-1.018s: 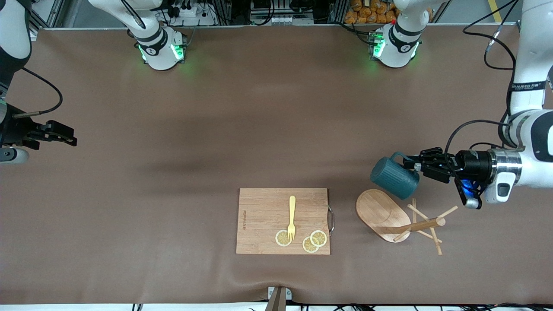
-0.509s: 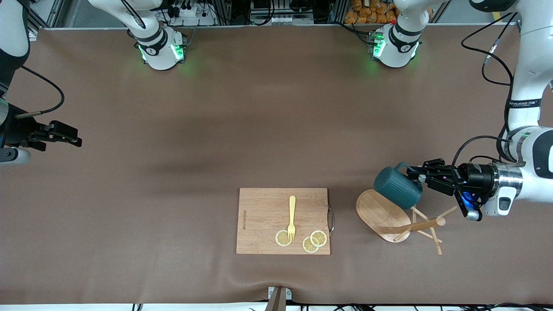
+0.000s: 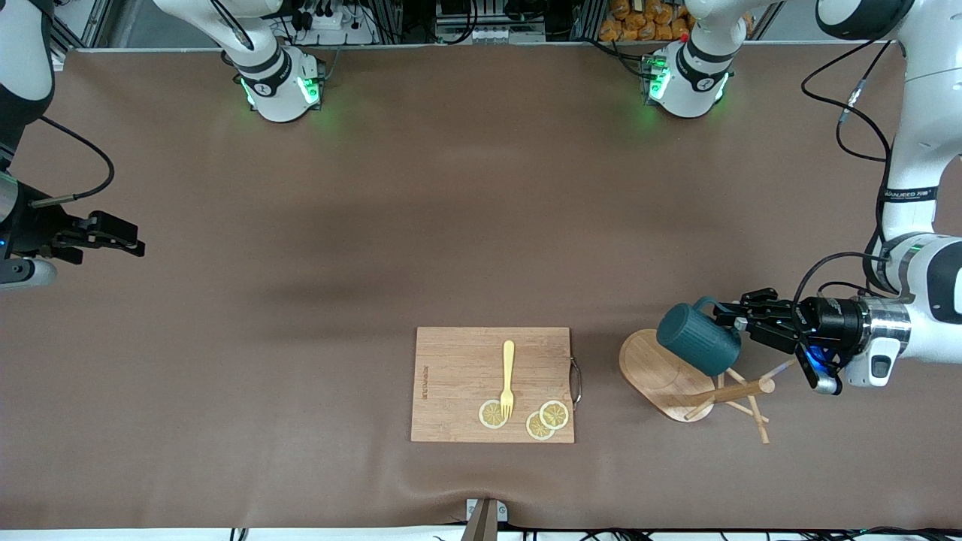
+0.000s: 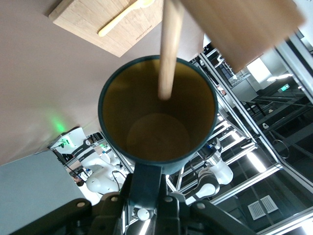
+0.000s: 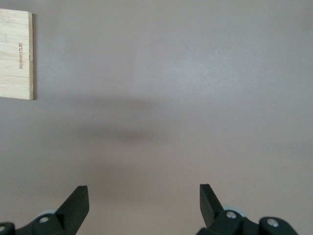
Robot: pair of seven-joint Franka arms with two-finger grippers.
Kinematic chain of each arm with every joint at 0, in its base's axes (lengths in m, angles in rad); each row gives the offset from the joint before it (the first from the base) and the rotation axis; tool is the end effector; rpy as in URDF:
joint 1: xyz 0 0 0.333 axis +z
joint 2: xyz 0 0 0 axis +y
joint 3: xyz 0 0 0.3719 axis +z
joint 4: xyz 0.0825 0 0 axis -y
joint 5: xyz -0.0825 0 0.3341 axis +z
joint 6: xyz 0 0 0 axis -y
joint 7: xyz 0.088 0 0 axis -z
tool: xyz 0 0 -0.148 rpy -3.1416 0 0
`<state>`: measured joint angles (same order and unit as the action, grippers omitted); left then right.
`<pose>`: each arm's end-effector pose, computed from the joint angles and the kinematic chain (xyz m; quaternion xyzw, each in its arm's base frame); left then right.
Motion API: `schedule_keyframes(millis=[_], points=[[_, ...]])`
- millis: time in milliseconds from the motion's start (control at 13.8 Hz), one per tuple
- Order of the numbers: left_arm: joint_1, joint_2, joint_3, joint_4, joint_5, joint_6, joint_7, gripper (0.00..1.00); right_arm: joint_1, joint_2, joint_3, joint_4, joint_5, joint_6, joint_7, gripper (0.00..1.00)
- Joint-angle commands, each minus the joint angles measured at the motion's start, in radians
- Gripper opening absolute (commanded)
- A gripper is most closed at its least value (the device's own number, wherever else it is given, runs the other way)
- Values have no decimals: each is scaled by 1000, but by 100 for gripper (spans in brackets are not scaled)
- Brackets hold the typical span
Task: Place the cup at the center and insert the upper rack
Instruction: 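Hang the mug handle onto a stand peg with the left gripper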
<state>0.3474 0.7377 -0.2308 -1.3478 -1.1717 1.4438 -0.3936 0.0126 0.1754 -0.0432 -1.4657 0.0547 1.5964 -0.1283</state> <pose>0.6849 -0.0171 0.4037 0.6949 0.2893 -0.3288 0.5703 0.5665 -0.0070 0.5921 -0.9983 -0.0477 0.0203 0.0252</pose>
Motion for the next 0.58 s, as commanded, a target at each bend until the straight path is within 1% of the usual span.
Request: schedule_keyframes(millis=[0,218,364,509], points=[[21,34,-15,35,-40,-20,-4,0,13,-1,-4,2,8,2,33,100],[38,42,-15,35,-52,-19,-1,0,13,-1,-4,2,8,4,33,100],[41,58,-7,35,-97,-20,-2,0,10,-1,-4,1,8,4,33,100],[44,66,-7,35,-106,-16,-1,0,7,-2,-4,-1,8,2,33,100]])
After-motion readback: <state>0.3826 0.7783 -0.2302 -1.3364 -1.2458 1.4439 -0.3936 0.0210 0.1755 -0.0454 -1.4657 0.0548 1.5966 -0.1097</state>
